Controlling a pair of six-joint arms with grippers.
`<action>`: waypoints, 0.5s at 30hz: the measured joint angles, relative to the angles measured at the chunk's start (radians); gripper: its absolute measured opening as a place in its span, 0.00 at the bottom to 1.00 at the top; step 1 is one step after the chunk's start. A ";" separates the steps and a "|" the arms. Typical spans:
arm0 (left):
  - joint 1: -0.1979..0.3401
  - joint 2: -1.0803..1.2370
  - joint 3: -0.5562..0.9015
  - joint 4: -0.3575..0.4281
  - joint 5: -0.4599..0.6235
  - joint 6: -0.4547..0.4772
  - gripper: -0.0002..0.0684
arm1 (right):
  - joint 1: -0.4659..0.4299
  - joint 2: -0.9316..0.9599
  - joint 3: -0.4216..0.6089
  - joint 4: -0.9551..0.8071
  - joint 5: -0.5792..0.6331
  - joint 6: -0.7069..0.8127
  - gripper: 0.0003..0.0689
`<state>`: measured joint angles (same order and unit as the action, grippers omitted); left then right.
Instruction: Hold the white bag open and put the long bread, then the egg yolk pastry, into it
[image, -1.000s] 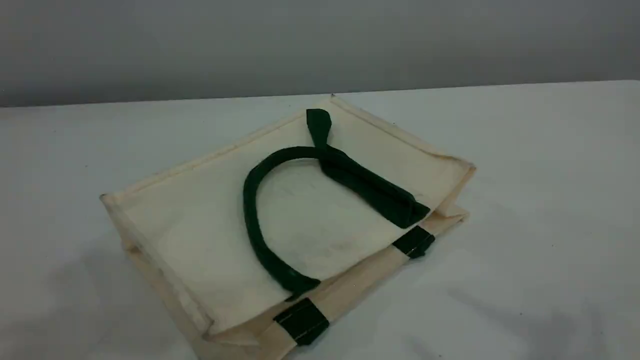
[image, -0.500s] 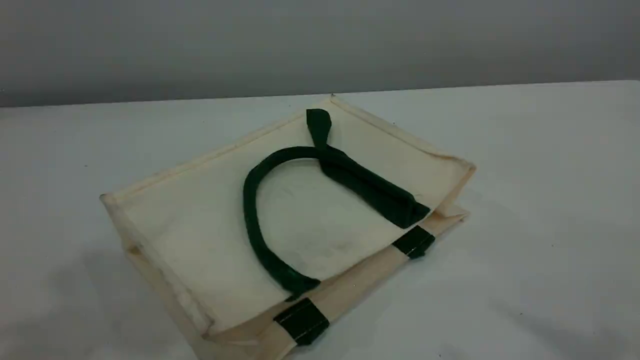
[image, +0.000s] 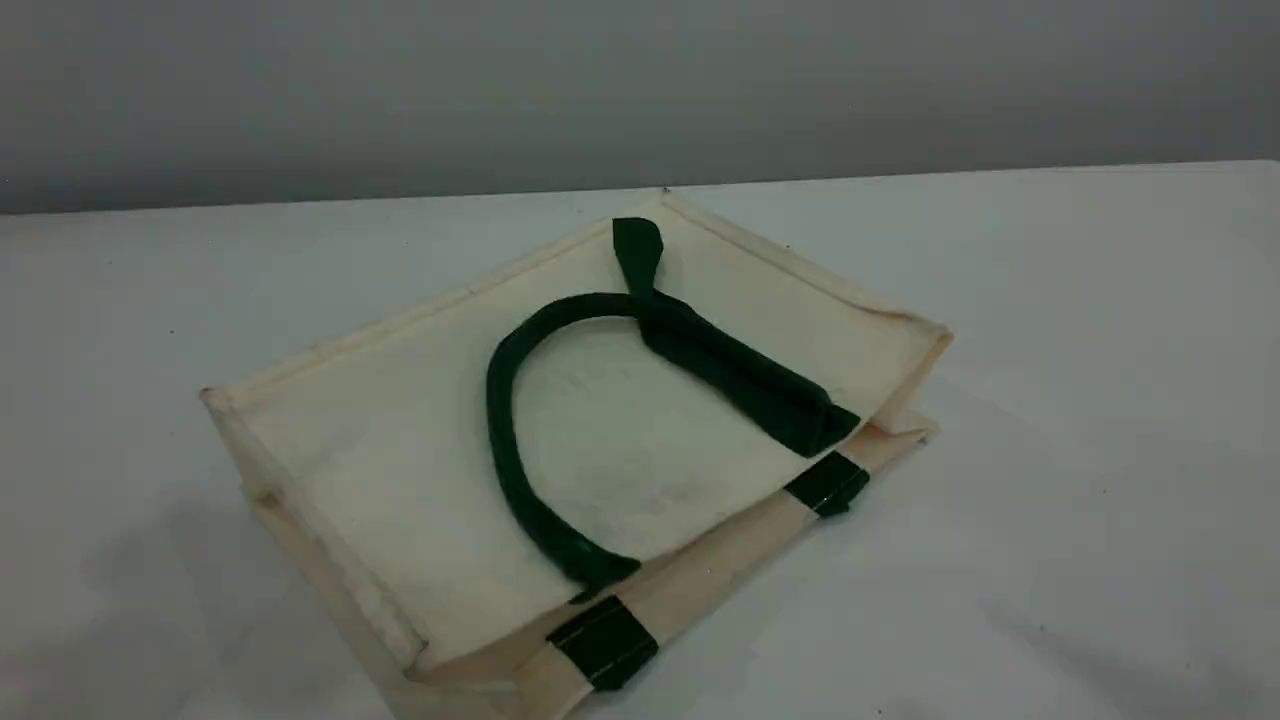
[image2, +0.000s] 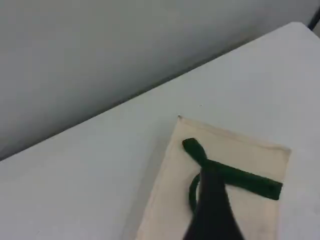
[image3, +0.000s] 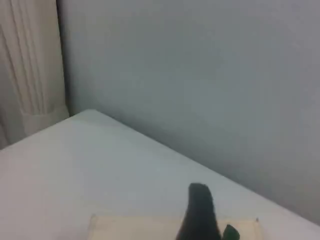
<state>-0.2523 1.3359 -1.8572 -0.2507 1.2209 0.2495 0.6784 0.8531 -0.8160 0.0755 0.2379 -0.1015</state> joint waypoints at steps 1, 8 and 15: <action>0.000 -0.015 0.000 0.001 0.000 0.000 0.66 | 0.000 -0.010 0.000 0.000 0.010 -0.005 0.72; 0.000 -0.168 0.000 0.067 0.001 -0.046 0.66 | 0.000 -0.150 0.000 0.000 0.156 -0.079 0.72; 0.000 -0.377 0.082 0.089 0.001 -0.100 0.66 | 0.000 -0.337 0.000 0.007 0.347 -0.085 0.72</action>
<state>-0.2523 0.9590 -1.7749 -0.1615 1.2218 0.1491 0.6784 0.5166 -0.8160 0.0828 0.5845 -0.1860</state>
